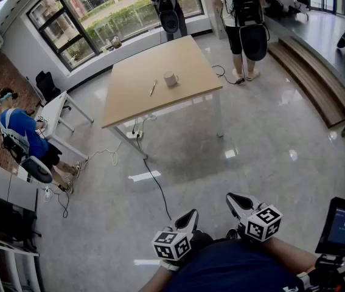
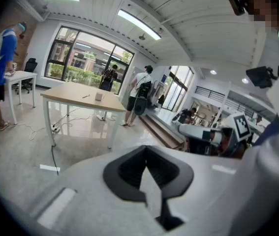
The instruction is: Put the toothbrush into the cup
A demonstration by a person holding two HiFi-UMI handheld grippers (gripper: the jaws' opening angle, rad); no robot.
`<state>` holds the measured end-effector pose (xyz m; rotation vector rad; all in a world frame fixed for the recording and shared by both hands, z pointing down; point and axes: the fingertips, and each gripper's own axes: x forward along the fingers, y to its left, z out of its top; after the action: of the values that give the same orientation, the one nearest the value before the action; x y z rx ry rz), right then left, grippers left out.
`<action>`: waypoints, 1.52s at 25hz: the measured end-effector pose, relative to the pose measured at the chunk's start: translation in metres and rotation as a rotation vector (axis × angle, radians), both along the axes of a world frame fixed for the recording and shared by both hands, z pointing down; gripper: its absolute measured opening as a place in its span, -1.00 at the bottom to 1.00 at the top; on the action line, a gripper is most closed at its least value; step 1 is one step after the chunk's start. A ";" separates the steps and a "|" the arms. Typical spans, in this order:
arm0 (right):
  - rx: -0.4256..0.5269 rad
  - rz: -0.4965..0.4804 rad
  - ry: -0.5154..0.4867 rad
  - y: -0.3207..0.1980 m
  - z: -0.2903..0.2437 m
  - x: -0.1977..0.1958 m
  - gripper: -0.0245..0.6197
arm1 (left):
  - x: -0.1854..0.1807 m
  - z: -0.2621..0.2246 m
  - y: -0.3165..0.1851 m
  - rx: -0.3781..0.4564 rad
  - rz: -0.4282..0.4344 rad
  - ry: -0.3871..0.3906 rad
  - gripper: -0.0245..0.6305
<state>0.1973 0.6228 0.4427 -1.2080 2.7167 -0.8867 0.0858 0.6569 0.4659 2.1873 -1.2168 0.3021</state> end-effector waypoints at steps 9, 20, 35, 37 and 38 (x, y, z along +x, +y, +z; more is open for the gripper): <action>-0.021 -0.014 0.038 0.000 0.004 -0.003 -0.89 | 0.004 0.003 -0.002 -0.029 0.010 0.011 -0.91; -0.044 0.078 0.079 -0.104 0.031 0.000 -0.89 | 0.004 0.031 -0.114 -0.051 0.089 0.041 -0.91; -0.065 0.107 0.200 -0.211 0.026 -0.075 -0.89 | -0.073 0.029 -0.230 -0.062 0.116 0.138 -0.91; -0.073 0.097 0.218 -0.219 0.026 -0.087 -0.89 | -0.085 0.032 -0.239 -0.075 0.108 0.158 -0.91; -0.078 0.095 0.223 -0.224 0.026 -0.092 -0.89 | -0.091 0.033 -0.243 -0.083 0.102 0.166 -0.91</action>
<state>0.1054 0.3989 0.4688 -1.5233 2.7854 -0.9054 -0.0049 0.4141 0.4987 2.1596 -0.9878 0.2044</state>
